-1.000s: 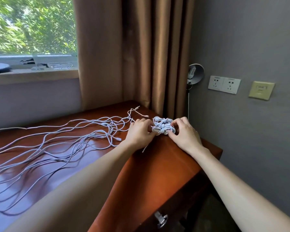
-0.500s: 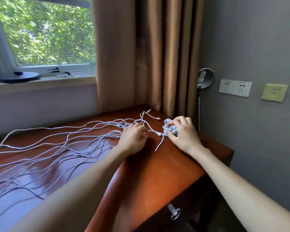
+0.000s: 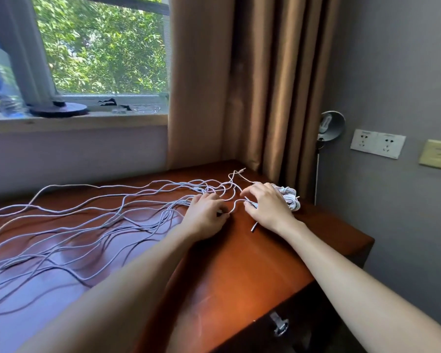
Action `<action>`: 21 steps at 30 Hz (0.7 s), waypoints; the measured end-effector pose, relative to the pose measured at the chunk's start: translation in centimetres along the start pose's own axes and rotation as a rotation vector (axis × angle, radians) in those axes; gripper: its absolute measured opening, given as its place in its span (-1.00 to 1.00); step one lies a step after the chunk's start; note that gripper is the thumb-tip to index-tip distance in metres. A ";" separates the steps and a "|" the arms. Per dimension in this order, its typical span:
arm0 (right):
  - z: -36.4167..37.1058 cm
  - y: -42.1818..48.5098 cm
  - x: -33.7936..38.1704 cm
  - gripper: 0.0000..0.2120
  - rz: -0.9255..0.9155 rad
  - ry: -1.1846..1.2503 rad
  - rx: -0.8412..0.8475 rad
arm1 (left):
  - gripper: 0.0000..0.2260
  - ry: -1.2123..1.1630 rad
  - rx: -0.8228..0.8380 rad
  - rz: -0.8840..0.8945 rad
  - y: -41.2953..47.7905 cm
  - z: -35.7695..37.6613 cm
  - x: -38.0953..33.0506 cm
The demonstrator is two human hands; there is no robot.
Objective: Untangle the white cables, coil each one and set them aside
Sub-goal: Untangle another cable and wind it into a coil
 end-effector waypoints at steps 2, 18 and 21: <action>0.6 0.4 0.3 -0.78 0.003 -0.016 0.038 | -0.86 -0.006 -0.022 0.017 0.0 -0.1 0.2; 1.6 2.0 1.2 -0.90 0.004 0.001 0.031 | -0.88 -0.009 -0.191 -0.010 0.7 -2.8 0.8; 0.8 2.2 1.9 -0.92 -0.025 0.034 -0.007 | -0.88 -0.010 -0.227 -0.039 0.5 -4.1 0.8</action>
Point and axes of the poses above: each hand's wrist, its own y-axis towards the middle knuckle, its own z-axis out of the palm, x = y × z, the point moved 2 cm from there along y, towards the middle knuckle, and after that the axes turned 13 degrees about -x, right-handed, at the moved point
